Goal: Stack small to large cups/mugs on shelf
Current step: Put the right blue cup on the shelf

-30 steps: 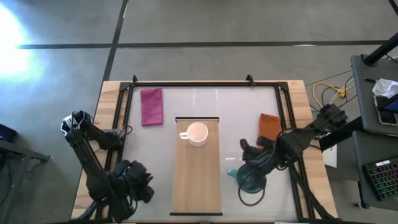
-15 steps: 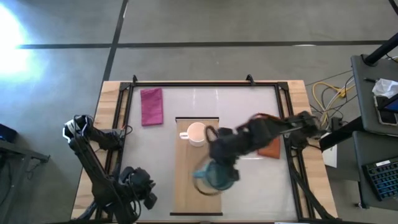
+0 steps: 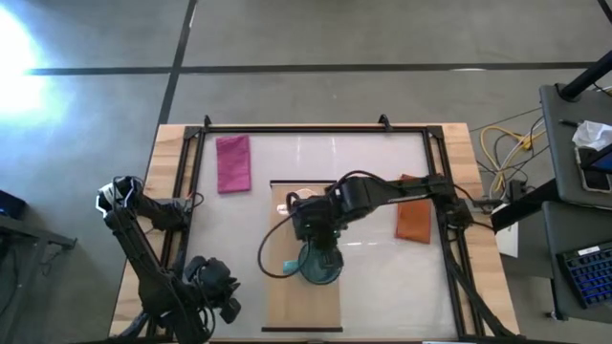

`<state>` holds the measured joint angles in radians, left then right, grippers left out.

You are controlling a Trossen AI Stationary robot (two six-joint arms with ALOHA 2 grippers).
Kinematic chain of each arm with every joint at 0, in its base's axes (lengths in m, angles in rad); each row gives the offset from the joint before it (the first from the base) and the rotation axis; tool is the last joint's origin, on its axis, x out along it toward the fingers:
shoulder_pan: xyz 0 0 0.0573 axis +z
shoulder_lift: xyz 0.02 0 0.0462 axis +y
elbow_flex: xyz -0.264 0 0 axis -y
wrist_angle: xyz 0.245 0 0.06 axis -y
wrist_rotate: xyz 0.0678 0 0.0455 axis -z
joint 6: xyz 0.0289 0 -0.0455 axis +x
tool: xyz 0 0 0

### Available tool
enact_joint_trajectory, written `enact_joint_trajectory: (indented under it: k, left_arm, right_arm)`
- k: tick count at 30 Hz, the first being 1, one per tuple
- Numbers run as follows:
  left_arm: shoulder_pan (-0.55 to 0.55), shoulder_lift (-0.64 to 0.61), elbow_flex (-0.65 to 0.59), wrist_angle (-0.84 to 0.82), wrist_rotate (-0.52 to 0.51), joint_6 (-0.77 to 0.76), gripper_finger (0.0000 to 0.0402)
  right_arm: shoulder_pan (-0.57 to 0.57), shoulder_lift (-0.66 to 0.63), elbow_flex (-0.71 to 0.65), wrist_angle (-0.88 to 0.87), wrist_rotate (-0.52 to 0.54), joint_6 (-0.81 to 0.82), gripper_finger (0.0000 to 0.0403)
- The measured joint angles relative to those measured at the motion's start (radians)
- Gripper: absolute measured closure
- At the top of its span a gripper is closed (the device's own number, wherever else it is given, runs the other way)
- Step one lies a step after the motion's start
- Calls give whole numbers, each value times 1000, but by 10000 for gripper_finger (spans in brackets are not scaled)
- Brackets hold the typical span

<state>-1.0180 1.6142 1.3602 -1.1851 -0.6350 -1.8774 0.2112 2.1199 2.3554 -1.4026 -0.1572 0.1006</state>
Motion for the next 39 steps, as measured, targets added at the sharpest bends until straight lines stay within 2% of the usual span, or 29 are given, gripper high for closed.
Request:
enact_joint_trajectory:
  k: [6,13,18,25,29,34,39]
  left_arm:
    - [2,-1,-1,-1,-1,0,348]
    - [3,-1,-1,-6,-3,0,348]
    - [3,-3,-3,-10,-3,0,348]
    - [3,-3,-6,-10,-8,2,348]
    - [4,-3,-6,-10,-57,13,348]
    - [40,-25,1,5,-59,88,348]
    - [133,-43,29,33,13,282,348]
  right_arm:
    - [-21,0,0,53,18,23,382]
    - [-24,-3,1,54,9,31,316]
    - [-25,-11,1,56,8,51,286]
    - [-26,-90,1,107,75,96,275]
    - [-22,-166,1,20,156,205,276]
    - [44,-212,-10,-170,208,451,285]
    - [131,-212,-82,-111,234,635,309]
